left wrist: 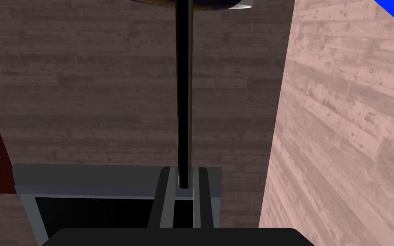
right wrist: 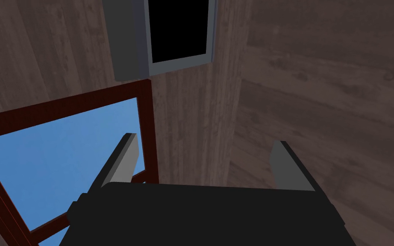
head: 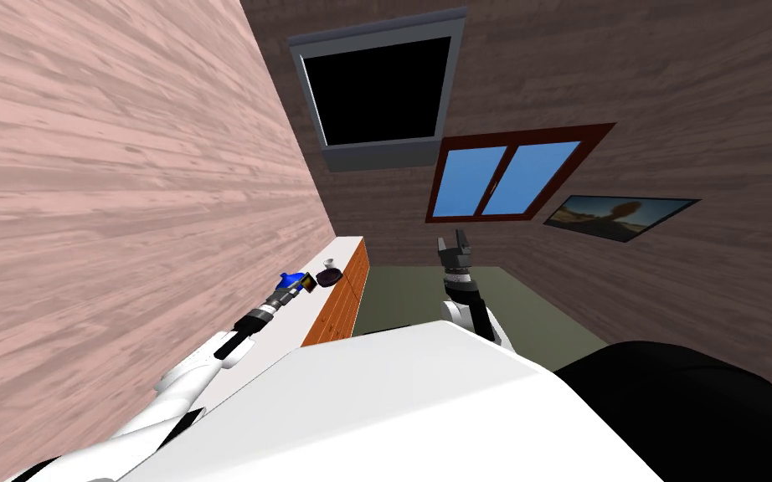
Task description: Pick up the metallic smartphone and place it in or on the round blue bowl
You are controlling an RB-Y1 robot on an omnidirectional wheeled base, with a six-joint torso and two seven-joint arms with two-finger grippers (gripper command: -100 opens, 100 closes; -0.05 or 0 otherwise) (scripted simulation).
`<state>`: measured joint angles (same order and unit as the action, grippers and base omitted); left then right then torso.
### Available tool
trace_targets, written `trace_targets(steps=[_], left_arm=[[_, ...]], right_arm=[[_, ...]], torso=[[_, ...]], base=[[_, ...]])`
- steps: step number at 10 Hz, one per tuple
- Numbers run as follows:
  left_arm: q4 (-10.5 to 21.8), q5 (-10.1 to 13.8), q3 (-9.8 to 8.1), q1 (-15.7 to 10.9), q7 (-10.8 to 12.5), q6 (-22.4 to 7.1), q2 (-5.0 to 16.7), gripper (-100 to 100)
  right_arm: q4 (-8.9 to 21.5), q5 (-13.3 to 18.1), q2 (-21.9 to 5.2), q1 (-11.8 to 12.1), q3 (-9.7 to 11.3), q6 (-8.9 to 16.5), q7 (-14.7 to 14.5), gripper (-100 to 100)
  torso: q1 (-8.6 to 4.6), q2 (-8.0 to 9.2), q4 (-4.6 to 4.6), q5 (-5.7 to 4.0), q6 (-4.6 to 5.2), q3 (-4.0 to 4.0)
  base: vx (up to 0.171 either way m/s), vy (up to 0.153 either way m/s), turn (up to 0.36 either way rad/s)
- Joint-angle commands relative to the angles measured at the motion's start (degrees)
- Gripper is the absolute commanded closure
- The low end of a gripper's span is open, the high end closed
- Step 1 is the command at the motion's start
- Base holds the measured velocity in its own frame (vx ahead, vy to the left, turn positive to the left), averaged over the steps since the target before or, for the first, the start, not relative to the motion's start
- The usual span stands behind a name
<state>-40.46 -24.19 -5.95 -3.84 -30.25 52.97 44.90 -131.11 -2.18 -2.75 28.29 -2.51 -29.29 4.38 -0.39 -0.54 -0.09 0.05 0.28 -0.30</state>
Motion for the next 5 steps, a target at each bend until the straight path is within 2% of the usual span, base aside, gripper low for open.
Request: trace_targets(steps=[1,4,5], left_arm=[[-0.44,0.08,0.17,-0.8,1.72,-0.95,1.37,100],[-0.83,0.26,0.37,-2.24,4.45,-2.65,3.68,100],[-0.22,0.23,0.27,-2.13,3.61,-1.94,3.26,100]], right_arm=[[0.0,0.0,0.0,0.0,0.0,0.0,0.0,0],[0.0,0.0,0.0,0.0,0.0,0.0,0.0,0],[0.0,0.0,0.0,0.0,0.0,0.0,0.0,0]], torso=[[0.0,0.0,0.0,0.0,0.0,0.0],[-0.12,-0.31,-0.11,0.11,0.24,-0.21],[-0.07,-0.35,-0.14,0.17,0.26,-0.25]], base=[[0.029,-0.088,-0.068],[0.036,-0.099,-0.06],[0.01,-0.038,-0.004]])
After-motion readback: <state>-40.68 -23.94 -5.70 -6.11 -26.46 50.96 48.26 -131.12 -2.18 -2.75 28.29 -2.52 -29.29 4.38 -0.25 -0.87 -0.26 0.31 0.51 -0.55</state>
